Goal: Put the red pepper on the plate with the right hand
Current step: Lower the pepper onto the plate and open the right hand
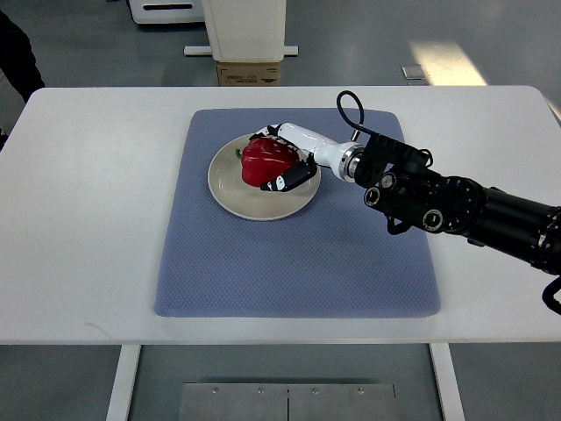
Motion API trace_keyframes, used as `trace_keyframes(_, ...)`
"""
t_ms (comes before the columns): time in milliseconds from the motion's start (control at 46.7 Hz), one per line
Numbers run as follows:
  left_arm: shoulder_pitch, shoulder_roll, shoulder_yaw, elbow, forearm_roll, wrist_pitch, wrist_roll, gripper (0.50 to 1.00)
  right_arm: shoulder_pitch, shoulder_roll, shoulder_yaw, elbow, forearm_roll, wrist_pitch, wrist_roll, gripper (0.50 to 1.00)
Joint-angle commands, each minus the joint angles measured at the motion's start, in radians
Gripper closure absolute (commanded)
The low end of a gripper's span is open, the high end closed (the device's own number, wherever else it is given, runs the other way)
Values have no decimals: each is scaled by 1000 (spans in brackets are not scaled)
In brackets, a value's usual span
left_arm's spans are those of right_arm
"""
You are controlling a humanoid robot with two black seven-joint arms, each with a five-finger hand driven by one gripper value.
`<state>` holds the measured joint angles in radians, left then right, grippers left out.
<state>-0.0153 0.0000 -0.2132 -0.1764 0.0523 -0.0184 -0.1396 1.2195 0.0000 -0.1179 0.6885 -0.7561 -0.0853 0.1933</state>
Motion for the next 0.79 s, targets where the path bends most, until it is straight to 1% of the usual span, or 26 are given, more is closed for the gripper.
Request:
trace_keyframes(0, 0, 0, 0, 0, 1, 0, 0, 500, -1, 0, 0, 0, 0, 1, 0, 1000)
trace_keyframes(214, 0, 0, 0, 0, 0, 0, 0, 500, -11, 0, 0, 0, 0, -1, 0, 1000)
trace_keyframes(257, 0, 0, 0, 0, 0, 0, 0, 500, -11, 0, 0, 0, 0, 1, 1, 963)
trace_keyframes(321, 0, 0, 0, 0, 0, 0, 0, 500, -12, 0, 0, 0, 0, -1, 1, 929)
trace_keyframes(449, 0, 0, 0, 0, 0, 0, 0, 500, -18, 0, 0, 0, 0, -1, 1, 835)
trace_keyframes(535, 0, 0, 0, 0, 0, 0, 0, 500, -20, 0, 0, 0, 0, -2, 1, 756)
trace_keyframes(642, 0, 0, 0, 0, 0, 0, 0, 500, -25, 0, 0, -3, 0, -2, 1, 672)
trace_keyframes(706, 0, 0, 0, 0, 0, 0, 0, 500, -25, 0, 0, -3, 0, -2, 1, 603)
trace_keyframes(770, 0, 0, 0, 0, 0, 0, 0, 500, -25, 0, 0, -3, 0, -2, 1, 559)
